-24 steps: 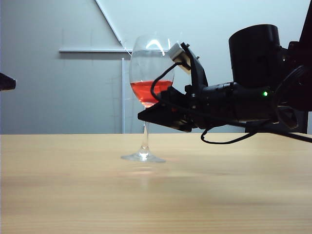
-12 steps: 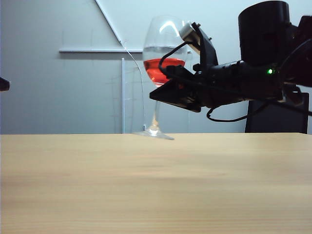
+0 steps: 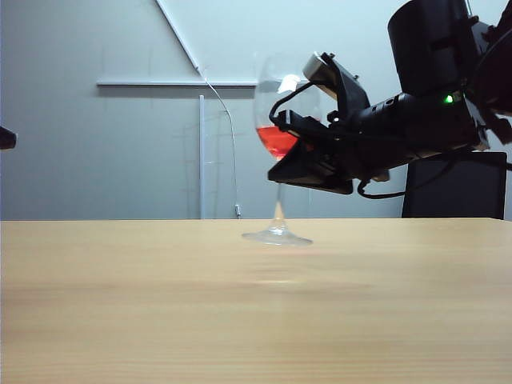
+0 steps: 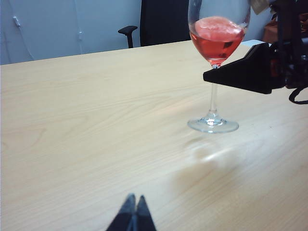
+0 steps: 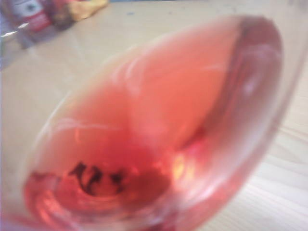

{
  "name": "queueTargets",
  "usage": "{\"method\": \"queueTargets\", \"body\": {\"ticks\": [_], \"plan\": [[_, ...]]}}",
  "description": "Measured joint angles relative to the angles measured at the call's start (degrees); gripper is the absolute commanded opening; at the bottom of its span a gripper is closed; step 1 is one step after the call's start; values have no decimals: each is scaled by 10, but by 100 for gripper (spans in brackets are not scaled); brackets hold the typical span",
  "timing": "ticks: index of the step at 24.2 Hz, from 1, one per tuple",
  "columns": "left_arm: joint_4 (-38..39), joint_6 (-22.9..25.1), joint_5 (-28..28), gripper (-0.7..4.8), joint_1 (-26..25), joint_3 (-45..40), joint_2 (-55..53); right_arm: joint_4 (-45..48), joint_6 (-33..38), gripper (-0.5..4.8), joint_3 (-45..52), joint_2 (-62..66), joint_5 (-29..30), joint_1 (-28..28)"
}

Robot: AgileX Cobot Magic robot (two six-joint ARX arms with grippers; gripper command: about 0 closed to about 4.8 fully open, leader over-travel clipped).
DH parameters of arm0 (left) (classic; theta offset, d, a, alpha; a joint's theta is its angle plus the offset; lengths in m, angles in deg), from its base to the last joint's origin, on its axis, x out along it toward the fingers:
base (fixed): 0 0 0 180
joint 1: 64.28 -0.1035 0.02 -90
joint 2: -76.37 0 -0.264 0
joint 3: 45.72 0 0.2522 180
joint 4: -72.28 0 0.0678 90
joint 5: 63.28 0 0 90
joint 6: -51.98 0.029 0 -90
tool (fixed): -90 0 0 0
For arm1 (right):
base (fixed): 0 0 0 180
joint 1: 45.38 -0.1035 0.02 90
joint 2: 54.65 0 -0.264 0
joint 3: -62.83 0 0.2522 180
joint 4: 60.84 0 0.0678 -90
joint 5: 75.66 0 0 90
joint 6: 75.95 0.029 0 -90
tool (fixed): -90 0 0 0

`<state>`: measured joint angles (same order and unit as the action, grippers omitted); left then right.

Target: Gently pick up the goblet, rotate it counterclockwise for two full turns (viewing from above), and then place it back on the table.

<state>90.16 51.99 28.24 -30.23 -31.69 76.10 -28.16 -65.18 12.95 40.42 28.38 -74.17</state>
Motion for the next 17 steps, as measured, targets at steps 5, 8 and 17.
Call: {"method": "queueTargets", "body": {"ticks": [5, 8, 17], "plan": [[0, 0, 0, -5, 0, 0, 0, -38, 26, -2, 0, -20, -61, 0], [0, 0, 0, -5, 0, 0, 0, -71, 39, -2, 0, -31, -109, 0], [0, 0, 0, -5, 0, 0, 0, -72, 40, -2, 0, -48, -181, 0]]}}
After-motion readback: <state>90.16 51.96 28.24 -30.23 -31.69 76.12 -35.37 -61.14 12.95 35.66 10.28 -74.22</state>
